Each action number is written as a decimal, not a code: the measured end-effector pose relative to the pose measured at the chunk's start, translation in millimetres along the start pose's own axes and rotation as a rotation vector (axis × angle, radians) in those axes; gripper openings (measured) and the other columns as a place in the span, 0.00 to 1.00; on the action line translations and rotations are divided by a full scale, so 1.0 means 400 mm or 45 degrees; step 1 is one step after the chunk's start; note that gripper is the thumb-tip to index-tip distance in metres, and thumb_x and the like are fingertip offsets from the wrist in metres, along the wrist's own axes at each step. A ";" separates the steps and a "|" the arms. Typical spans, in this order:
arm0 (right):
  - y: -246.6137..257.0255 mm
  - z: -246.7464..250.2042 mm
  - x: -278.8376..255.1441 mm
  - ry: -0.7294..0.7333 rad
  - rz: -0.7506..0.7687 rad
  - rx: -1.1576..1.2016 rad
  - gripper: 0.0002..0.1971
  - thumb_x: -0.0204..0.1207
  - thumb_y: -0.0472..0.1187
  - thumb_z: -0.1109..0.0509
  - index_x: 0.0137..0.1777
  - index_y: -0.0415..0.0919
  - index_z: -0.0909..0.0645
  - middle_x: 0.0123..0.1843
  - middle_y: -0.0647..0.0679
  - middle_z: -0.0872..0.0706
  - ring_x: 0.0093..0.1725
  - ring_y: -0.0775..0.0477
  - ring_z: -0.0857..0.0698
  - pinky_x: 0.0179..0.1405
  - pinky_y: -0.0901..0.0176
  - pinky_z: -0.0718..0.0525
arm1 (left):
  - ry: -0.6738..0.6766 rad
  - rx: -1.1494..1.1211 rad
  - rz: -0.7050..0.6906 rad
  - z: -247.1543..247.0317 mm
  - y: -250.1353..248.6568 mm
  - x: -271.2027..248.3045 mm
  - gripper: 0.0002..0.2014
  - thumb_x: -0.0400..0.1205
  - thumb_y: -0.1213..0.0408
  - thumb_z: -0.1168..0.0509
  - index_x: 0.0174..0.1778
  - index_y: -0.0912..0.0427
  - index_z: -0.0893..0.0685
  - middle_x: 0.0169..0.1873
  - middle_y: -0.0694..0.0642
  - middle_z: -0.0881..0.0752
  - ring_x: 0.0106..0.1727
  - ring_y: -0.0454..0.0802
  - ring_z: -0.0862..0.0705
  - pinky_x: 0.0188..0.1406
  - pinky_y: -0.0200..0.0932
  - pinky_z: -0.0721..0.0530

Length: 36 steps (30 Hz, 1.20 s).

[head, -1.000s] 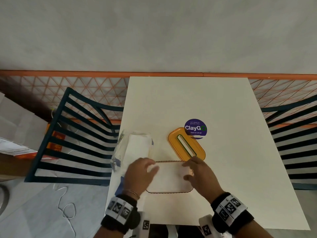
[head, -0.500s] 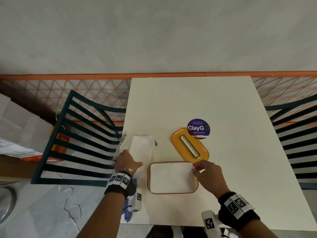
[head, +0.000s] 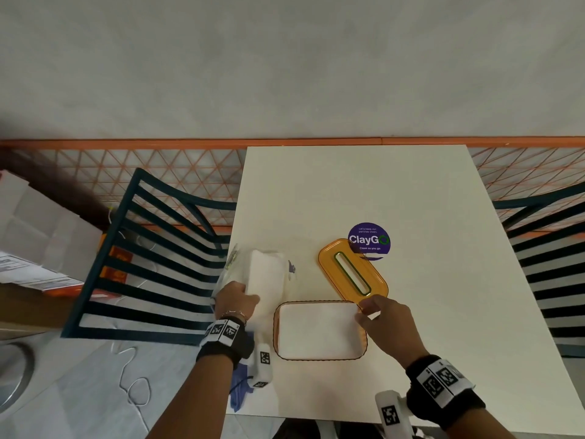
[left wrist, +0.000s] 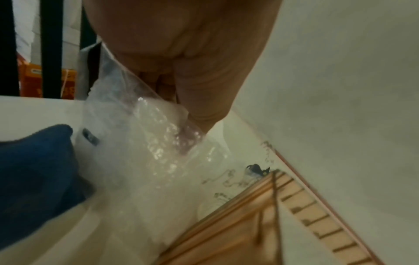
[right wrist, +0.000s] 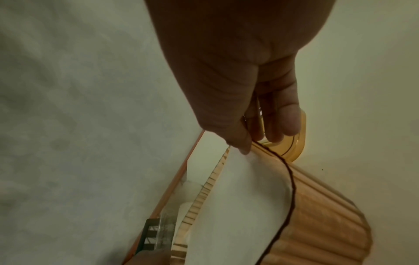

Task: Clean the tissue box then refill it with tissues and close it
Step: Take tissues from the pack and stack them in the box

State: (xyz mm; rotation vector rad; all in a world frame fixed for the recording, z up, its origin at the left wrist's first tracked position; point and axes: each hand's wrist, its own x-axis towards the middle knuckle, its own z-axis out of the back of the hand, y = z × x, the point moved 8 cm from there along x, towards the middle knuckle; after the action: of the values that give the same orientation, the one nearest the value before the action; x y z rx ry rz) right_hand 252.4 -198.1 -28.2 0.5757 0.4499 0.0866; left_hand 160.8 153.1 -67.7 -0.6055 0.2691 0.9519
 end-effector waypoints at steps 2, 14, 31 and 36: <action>0.015 0.015 -0.001 -0.019 0.001 0.024 0.12 0.75 0.50 0.20 0.56 0.51 0.13 0.51 0.57 0.09 0.42 0.58 0.12 0.44 0.68 0.20 | 0.019 -0.133 -0.001 0.008 -0.005 -0.014 0.17 0.77 0.56 0.25 0.58 0.60 0.11 0.50 0.56 0.11 0.51 0.54 0.18 0.55 0.50 0.17; 0.266 0.040 -0.034 0.290 0.472 0.396 0.61 0.50 0.64 0.10 0.84 0.60 0.37 0.76 0.71 0.26 0.74 0.67 0.26 0.72 0.64 0.25 | 0.240 -0.696 -0.496 0.218 -0.127 -0.273 0.08 0.72 0.64 0.18 0.43 0.48 0.07 0.42 0.46 0.07 0.42 0.40 0.10 0.37 0.35 0.14; 0.095 -0.042 -0.074 0.293 0.397 0.442 0.14 0.73 0.37 0.17 0.53 0.57 0.08 0.48 0.62 0.06 0.48 0.61 0.10 0.46 0.72 0.17 | 0.327 -0.777 -0.430 -0.026 -0.117 -0.324 0.18 0.69 0.80 0.25 0.45 0.51 0.10 0.43 0.49 0.07 0.44 0.45 0.10 0.36 0.34 0.16; 0.094 -0.027 -0.081 0.340 0.206 0.585 0.18 0.77 0.47 0.20 0.66 0.51 0.14 0.57 0.59 0.07 0.56 0.59 0.09 0.58 0.60 0.11 | 0.354 -0.884 -0.215 -0.029 -0.094 -0.308 0.20 0.74 0.72 0.26 0.60 0.50 0.16 0.52 0.51 0.08 0.55 0.50 0.10 0.50 0.46 0.08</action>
State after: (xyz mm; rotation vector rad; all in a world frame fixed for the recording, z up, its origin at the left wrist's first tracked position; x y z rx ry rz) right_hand 220.1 -167.5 -3.3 1.0598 0.6895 0.2199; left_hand 123.0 46.3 -5.7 -1.3819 0.1234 0.7855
